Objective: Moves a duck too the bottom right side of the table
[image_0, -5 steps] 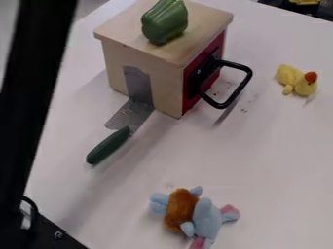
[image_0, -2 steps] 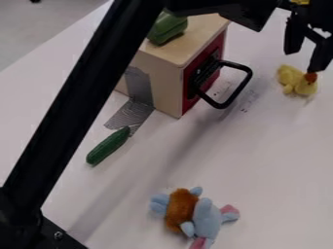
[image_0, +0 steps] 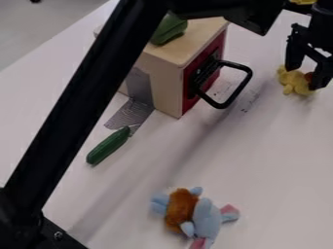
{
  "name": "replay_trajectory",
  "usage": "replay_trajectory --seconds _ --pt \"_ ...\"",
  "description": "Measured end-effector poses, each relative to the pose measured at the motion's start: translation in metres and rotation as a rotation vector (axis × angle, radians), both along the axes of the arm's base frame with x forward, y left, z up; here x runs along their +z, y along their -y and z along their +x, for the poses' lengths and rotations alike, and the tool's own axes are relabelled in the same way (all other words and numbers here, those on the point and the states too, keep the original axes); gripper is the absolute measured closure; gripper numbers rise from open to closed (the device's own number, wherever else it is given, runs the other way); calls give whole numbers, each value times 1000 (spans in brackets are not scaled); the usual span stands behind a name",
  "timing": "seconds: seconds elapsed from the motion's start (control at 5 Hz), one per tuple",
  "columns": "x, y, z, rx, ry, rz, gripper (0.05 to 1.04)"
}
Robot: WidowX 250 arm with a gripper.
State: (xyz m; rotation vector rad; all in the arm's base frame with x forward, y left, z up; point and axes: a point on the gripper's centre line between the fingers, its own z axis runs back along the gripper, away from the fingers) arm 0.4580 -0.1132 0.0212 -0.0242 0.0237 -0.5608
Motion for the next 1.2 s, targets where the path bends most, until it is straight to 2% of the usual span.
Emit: replay_trajectory --seconds 0.2,0.4,0.6,0.8,1.0,1.2 --pt "-14 -5 0 47 4 -20 134" --pt "-17 -14 1 90 13 -43 409" --pt "-16 -20 -3 103 -4 -40 648" --pt "4 -23 -11 110 0 -43 739" --pt "67 -24 -31 97 123 -89 754" --pt "122 -27 -72 87 211 -116 754"
